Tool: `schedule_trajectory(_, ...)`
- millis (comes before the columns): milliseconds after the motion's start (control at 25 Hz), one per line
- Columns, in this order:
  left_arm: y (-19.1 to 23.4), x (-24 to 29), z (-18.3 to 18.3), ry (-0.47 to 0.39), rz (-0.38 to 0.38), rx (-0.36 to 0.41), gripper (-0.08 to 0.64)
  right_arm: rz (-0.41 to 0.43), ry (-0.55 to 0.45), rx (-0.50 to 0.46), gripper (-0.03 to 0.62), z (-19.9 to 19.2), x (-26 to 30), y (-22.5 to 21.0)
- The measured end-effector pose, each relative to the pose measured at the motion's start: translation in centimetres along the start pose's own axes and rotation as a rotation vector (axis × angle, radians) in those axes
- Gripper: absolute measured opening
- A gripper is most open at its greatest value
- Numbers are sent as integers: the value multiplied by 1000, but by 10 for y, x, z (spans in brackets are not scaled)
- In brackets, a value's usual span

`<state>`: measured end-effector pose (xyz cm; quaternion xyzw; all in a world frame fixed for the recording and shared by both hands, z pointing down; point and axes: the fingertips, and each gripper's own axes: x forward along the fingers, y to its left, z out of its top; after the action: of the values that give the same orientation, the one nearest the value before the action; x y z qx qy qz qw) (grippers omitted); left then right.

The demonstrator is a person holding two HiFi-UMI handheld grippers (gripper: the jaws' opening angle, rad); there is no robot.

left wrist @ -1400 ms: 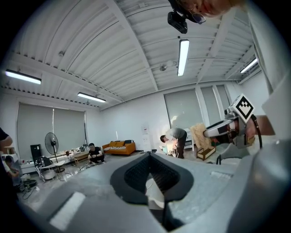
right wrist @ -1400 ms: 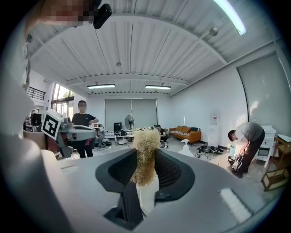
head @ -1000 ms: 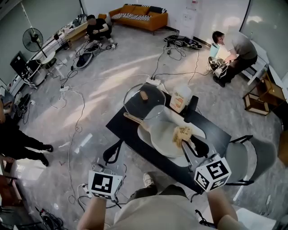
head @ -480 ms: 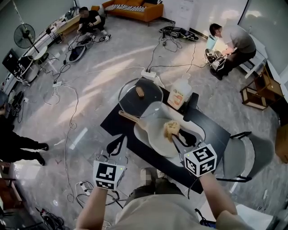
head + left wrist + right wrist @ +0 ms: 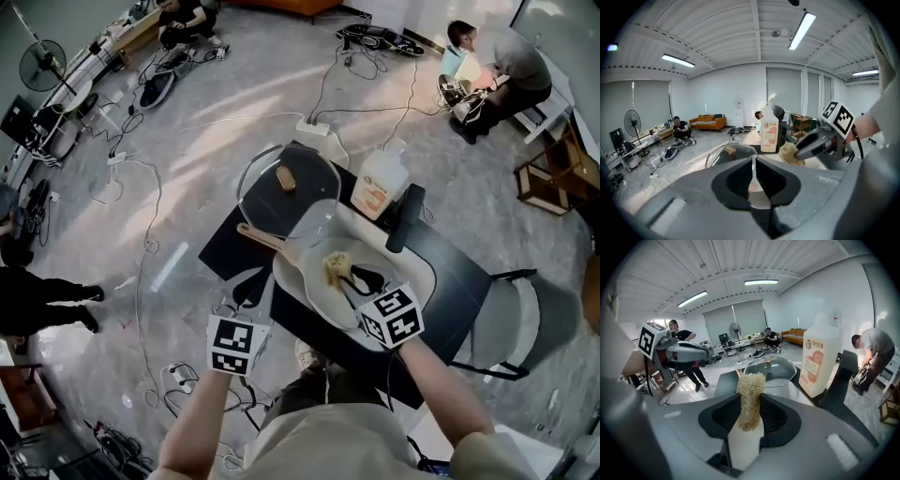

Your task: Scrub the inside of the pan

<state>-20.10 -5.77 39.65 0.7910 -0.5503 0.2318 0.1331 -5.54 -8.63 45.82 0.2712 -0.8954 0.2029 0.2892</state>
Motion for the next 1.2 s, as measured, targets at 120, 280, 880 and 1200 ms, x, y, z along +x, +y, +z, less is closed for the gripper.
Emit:
schedule_trajectory(120, -2, 21, -11, 32, -22, -39, 25, 38, 54, 3, 129, -19, 26, -2)
schedule_trajectory(280, -4, 48, -40, 107, -43, -44, 47, 81, 126, -10, 129, -46, 57, -4)
schedule_trajectory(880, -6, 131, -130, 420, -263, 613, 190, 180, 279, -2, 130, -110, 116, -11)
schedule_trajectory(1200, -6, 142, -150, 488, -323, 768, 235, 290, 332, 22, 129, -130, 123, -4)
